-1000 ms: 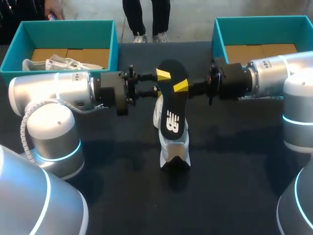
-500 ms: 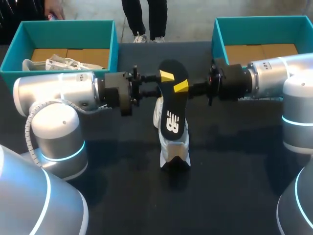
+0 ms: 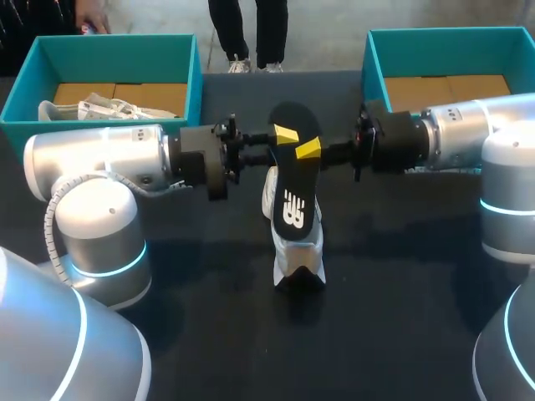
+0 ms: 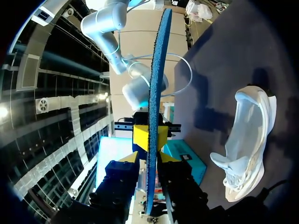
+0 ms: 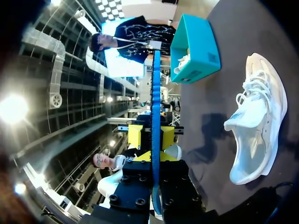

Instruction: Take the shoe out of the shoebox, open the shoe tongue, remove and reinsert the insole, then place the shoe into the shoebox

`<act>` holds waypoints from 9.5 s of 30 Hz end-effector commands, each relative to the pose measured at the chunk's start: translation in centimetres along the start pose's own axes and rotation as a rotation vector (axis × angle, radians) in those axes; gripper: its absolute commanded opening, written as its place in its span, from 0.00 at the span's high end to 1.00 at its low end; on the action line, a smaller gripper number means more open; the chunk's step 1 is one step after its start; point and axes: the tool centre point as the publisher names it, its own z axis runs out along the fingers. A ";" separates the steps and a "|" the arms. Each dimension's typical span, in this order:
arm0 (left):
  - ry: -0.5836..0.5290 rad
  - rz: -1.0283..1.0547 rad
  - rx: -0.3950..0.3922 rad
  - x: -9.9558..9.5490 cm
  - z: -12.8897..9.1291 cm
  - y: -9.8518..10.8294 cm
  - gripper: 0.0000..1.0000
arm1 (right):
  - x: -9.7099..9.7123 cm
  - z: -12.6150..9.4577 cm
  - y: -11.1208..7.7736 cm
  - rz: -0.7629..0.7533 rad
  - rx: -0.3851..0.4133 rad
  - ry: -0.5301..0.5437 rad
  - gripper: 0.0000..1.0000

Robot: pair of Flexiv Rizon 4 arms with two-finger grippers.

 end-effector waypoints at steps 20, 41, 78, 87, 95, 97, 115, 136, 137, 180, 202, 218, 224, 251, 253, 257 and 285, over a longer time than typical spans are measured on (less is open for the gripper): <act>0.020 -0.044 0.003 0.9 0.0 -0.4 1.00 | 0.0 -0.4 -0.5 -0.005 -0.021 -0.027 0.00; 0.030 -0.245 0.115 0.2 -2.3 -1.7 1.00 | -1.2 -4.5 -2.1 -0.290 -0.027 -0.318 0.00; 0.101 -0.360 0.200 0.3 -3.3 -3.6 1.00 | -1.2 -6.6 -3.5 -0.503 0.010 -0.581 0.00; 0.065 -0.453 0.247 0.0 -3.5 -4.6 1.00 | -2.1 -7.9 -4.4 -0.681 0.095 -0.652 0.00; 0.039 -0.552 0.275 -0.6 -3.7 -5.2 1.00 | -2.1 -8.1 -4.8 -0.784 0.218 -0.688 0.00; 0.053 -0.535 0.258 -0.9 -3.8 -5.1 1.00 | -2.1 -8.1 -4.8 -0.784 0.218 -0.688 0.00; 0.025 -0.681 0.331 -1.7 -4.0 -5.7 1.00 | -3.8 -8.7 -5.9 -0.824 0.166 -0.698 0.00; 0.033 -0.972 0.391 -1.4 -5.9 -7.7 1.00 | -5.3 -7.2 -5.6 -1.184 0.368 -0.843 0.00; 0.027 -0.980 0.382 -1.4 -6.0 -7.8 1.00 | -5.3 -7.2 -5.6 -1.184 0.368 -0.843 0.00; -0.020 -1.102 0.249 2.0 -5.8 -8.3 1.00 | -7.1 -8.5 -4.7 -1.606 0.593 -0.944 0.00; -0.043 -1.092 0.201 5.2 -5.0 -9.2 1.00 | -9.1 -8.6 -2.6 -1.666 0.748 -1.046 0.00; -0.091 -1.055 0.170 6.6 -4.4 -9.3 1.00 | -10.7 -8.8 -2.0 -1.649 0.808 -1.065 0.00; -0.106 -1.027 0.141 6.9 -4.1 -8.8 1.00 | -10.7 -8.8 -2.0 -1.649 0.808 -1.065 0.00; -0.082 -0.977 0.108 8.3 -3.1 -7.7 1.00 | -12.3 -7.3 -0.6 -1.576 0.770 -1.029 0.00; -0.078 -0.978 0.106 8.4 -3.1 -7.6 1.00 | -12.4 -7.5 -0.7 -1.563 0.762 -1.038 0.00; -0.048 -0.973 0.099 8.9 -3.1 -7.3 1.00 | -12.6 -7.8 -0.8 -1.547 0.765 -1.040 0.00; -0.003 -0.957 0.098 10.1 -1.8 -7.0 1.00 | -13.1 -8.3 -1.2 -1.538 0.749 -1.055 0.00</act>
